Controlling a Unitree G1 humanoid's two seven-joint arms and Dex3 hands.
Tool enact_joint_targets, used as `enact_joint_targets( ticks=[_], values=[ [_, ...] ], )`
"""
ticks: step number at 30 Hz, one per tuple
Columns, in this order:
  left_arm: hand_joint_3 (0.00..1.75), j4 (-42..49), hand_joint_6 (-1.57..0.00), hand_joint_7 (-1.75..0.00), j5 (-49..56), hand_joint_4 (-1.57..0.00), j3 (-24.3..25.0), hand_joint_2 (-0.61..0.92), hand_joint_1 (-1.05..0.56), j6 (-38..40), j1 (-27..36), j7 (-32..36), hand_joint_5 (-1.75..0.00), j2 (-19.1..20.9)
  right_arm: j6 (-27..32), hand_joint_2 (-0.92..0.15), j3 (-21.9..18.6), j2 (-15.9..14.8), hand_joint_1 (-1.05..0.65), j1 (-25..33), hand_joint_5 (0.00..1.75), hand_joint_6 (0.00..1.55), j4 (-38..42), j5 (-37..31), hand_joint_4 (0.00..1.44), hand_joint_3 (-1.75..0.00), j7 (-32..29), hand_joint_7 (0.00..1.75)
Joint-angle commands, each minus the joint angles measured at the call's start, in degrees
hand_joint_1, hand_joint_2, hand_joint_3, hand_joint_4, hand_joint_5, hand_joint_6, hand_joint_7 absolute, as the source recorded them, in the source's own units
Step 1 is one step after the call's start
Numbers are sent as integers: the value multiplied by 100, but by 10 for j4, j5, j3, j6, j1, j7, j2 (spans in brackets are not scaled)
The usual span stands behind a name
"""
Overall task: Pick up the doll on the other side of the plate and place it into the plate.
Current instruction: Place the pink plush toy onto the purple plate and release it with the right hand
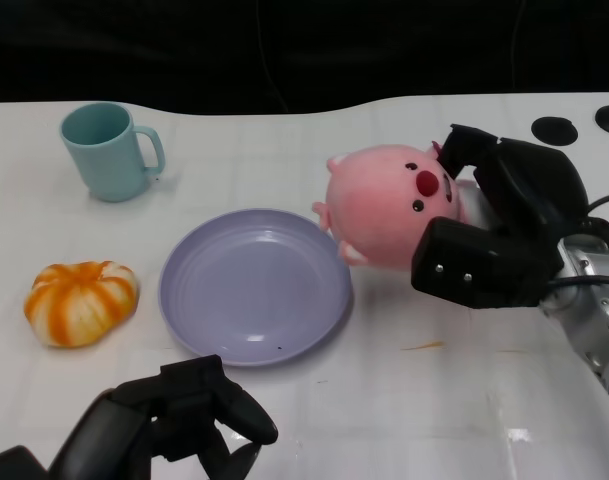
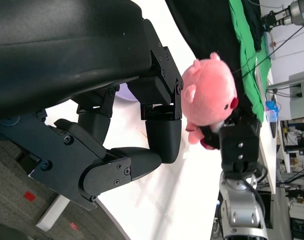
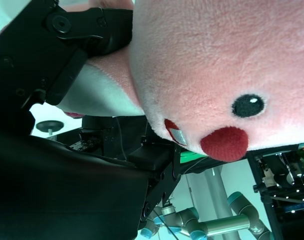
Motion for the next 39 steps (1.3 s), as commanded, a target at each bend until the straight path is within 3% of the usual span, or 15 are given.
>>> enact_joint_targets(
  ticks=[1, 12, 19, 24, 26, 28, 29, 31, 33, 34, 35, 37, 39],
  values=[
    [92, -16, -78, -115, 12, -73, -9, 58, -39, 12, 3, 12, -166, 1, 5, -35, -4, 16, -21, -27, 175, 75, -20, 7, 95, -137, 19, 175],
    [88, -26, -80, -121, 14, -69, -30, 60, -37, 20, 3, 11, -171, -7, -28, -29, 31, 95, -25, -82, 175, 77, 16, -4, 101, -142, 51, 175],
    [89, -33, -78, -123, 26, -71, -41, 59, -37, 24, 4, 22, -169, -12, -22, -32, 44, 144, -24, -113, 175, 78, 74, -4, 99, -126, 54, 175],
    [93, -30, -80, -126, 25, -70, -44, 56, -33, 12, 2, 20, -172, -12, -15, -31, 54, 164, -24, -123, 175, 76, 96, -4, 98, -129, 70, 175],
    [94, -28, -80, -126, 26, -69, -44, 56, -32, 6, 1, 20, -173, -11, -9, -37, 54, 170, -23, -126, 175, 77, 99, -1, 92, -110, 80, 149],
    [96, -27, -79, -127, 26, -69, -44, 55, -32, 4, 0, 19, -174, -10, -10, -50, 52, 172, -24, -126, 172, 89, 99, 5, 81, -80, 94, 81],
    [97, -27, -79, -128, 28, -69, -44, 55, -31, 2, 0, 19, -174, -9, -6, -54, 52, 171, -24, -126, 170, 93, 96, 8, 79, -70, 112, 61],
    [98, -27, -78, -129, 29, -68, -44, 54, -31, 1, 0, 18, -174, -7, -7, -74, 51, 168, -31, -125, 124, 74, 88, 13, 67, -36, 140, 21],
    [98, -29, -77, -130, 27, -68, -44, 54, -31, 6, 1, 18, -174, -7, -14, -81, 55, 164, -35, -121, 109, 62, 82, 12, 58, -21, 153, 7],
    [98, -29, -76, -129, 27, -68, -44, 54, -30, 5, 0, 18, -174, -7, -15, -87, 57, 162, -41, -120, 89, 53, 79, 9, 44, -14, 158, 3],
    [98, -29, -76, -129, 28, -68, -44, 53, -30, 3, 0, 18, -174, -7, -12, -89, 63, 159, -44, -119, 80, 49, 73, 3, 38, -10, 163, 2],
    [99, -29, -77, -129, 28, -68, -43, 53, -30, 2, 1, 18, -174, -7, -6, -92, 72, 153, -55, -116, 63, 37, 62, -7, 19, -12, 174, 0],
    [99, -29, -77, -129, 27, -68, -42, 53, -30, 1, 2, 17, -174, -6, 0, -92, 78, 149, -60, -113, 59, 33, 50, -11, 14, -14, 188, 0]
  ],
)
